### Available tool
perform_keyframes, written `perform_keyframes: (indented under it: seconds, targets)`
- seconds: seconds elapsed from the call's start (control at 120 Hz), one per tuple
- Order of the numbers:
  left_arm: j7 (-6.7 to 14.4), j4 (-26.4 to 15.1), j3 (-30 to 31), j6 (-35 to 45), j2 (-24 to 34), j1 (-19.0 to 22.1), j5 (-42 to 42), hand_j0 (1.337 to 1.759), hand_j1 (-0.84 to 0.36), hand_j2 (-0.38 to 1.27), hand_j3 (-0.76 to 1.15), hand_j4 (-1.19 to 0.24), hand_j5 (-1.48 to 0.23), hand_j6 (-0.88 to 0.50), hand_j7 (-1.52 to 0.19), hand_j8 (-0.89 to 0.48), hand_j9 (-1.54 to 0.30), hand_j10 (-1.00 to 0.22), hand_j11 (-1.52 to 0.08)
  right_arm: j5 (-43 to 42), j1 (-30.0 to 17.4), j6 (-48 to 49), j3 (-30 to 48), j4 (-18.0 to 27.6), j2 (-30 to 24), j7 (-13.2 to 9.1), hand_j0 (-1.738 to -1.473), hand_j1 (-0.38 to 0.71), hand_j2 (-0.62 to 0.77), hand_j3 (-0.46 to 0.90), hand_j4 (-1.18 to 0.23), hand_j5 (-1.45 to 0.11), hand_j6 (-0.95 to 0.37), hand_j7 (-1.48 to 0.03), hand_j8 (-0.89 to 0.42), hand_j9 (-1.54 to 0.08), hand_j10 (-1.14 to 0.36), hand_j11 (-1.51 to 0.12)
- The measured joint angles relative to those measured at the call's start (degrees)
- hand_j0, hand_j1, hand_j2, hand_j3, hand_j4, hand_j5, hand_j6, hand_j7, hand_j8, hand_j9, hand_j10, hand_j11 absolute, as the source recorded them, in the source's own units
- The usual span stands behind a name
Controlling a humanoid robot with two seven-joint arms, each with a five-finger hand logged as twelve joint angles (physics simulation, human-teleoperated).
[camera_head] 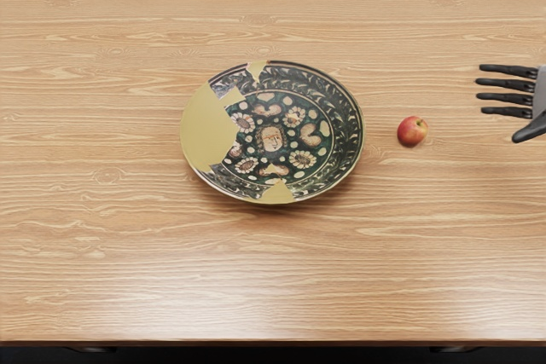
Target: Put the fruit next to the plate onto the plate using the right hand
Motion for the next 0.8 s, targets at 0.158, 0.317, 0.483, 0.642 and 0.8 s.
perform_keyframes:
  seconds: [0.158,0.317,0.483,0.642,0.8]
  targets:
    - [0.00,0.00,0.00,0.00,0.00,0.00,0.00,1.658,0.35,0.00,0.00,0.00,0.00,0.00,0.00,0.00,0.00,0.00,0.00,0.10,0.08,0.00,0.19,-0.38,1.02,0.13,-1.658,-0.33,0.00,0.00,-0.02,-0.02,-0.02,-0.02,-0.02,-0.02,-0.02,-0.02]
    - [0.00,0.00,0.00,0.00,0.00,0.00,0.00,1.658,0.35,0.00,0.00,0.00,0.00,0.00,0.00,0.00,0.00,0.00,0.00,-4.74,2.61,0.00,0.39,-0.07,5.88,-0.38,-1.658,-0.32,0.00,0.00,-0.02,-0.03,-0.02,-0.03,-0.02,-0.03,-0.02,-0.03]
    - [0.00,0.00,0.01,0.00,0.00,0.00,-0.01,1.658,0.35,0.00,0.00,0.00,0.00,0.00,0.00,0.00,0.00,0.00,0.00,-25.23,8.68,-0.01,0.16,2.76,15.00,-3.81,-1.658,-0.32,0.00,0.00,-0.02,-0.03,-0.02,-0.03,-0.02,-0.03,-0.02,-0.03]
    - [0.00,0.00,0.04,0.00,0.00,0.00,-0.01,1.658,0.35,0.00,0.00,0.00,0.00,0.00,0.00,0.00,0.00,0.00,0.00,-39.22,18.97,-12.03,-11.34,4.04,20.73,-7.58,-1.658,-0.32,0.00,0.00,-0.03,-0.03,-0.03,-0.03,-0.03,-0.03,-0.03,-0.03]
    - [0.01,0.00,0.09,0.00,0.00,-0.21,0.01,1.658,0.35,0.00,0.00,0.00,0.00,0.00,0.00,0.00,0.00,0.00,0.00,-47.62,25.75,-27.79,-24.36,3.89,24.34,-8.41,-1.658,-0.32,0.00,0.00,-0.03,-0.03,-0.03,-0.03,-0.03,-0.03,-0.03,-0.03]
